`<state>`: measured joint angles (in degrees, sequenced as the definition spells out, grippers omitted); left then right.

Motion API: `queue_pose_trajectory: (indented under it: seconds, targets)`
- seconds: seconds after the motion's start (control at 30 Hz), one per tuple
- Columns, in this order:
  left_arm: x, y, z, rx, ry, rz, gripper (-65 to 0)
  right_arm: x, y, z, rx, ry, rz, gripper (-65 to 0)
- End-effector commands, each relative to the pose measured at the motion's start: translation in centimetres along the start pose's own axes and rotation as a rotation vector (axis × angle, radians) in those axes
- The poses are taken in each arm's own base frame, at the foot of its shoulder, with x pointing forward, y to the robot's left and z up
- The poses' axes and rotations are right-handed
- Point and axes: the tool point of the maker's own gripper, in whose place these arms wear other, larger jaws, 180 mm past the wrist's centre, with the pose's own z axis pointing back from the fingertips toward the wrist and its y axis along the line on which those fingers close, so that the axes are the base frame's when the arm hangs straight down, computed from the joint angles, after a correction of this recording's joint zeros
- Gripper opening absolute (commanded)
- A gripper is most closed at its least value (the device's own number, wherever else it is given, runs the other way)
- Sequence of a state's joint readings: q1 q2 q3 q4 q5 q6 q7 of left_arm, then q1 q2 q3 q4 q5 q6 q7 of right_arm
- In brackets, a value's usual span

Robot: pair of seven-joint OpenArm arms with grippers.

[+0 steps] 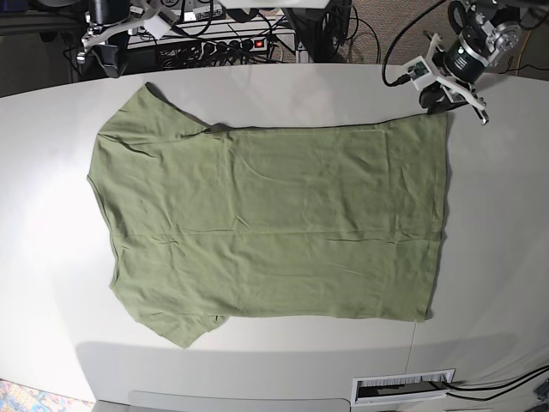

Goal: Fold the T-shirt properly
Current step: 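Lower the left gripper and grasp the shirt's shoulder edge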

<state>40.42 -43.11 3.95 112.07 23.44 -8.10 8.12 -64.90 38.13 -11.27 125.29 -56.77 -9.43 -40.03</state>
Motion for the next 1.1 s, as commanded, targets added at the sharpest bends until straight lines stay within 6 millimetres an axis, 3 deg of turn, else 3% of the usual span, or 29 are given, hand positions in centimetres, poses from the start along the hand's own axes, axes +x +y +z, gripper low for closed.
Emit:
queue_pose_trajectory:
  seconds: [0.0, 0.1, 0.33, 0.53, 0.63, 0.77, 0.83, 1.0, 1.07]
  targets:
    - [0.1, 0.7, 0.1, 0.008, -0.018, -0.026, -50.6, 0.3, -0.7, 0.2, -0.021, -0.015, -0.004, -55.8]
    - [-0.2, 0.8, -0.3, -0.025, -0.034, -0.049, -47.7, 0.5, -0.7, 0.2, -0.021, -0.026, -0.005, -49.6]
    - [-1.1, 0.4, -1.6, -0.077, -0.046, -0.070, -47.7, 0.5, -0.8, -0.1, -0.022, -0.025, -0.024, -49.5]
    - [-1.6, -1.8, -4.1, -0.142, -0.038, -0.148, -47.7, 0.3, -0.9, -0.1, -0.024, -0.016, -0.025, -49.5]
    - [-1.8, -2.8, -5.2, -0.172, -0.022, -0.186, -47.7, 0.0, -1.0, -0.2, -0.030, 0.001, -0.024, -49.5]
    - [-1.3, -2.7, -5.8, -0.149, -0.020, -0.201, -48.1, -1.2, -2.1, -0.7, -0.055, 0.030, -0.036, -49.5]
    - [-1.2, -2.7, -5.9, -0.150, -0.022, -0.201, -50.4, -2.0, -2.5, -1.1, -0.057, 0.045, -0.069, -49.5]
    - [-2.1, -2.3, -5.6, -0.153, 0.005, -0.220, -64.0, -3.2, -3.9, -2.0, -0.078, 0.060, -0.131, -49.5]
    - [-2.8, -1.8, -5.4, -0.150, 0.033, -0.239, -65.0, -3.2, -4.0, -2.2, -0.074, 0.060, -0.151, -49.5]
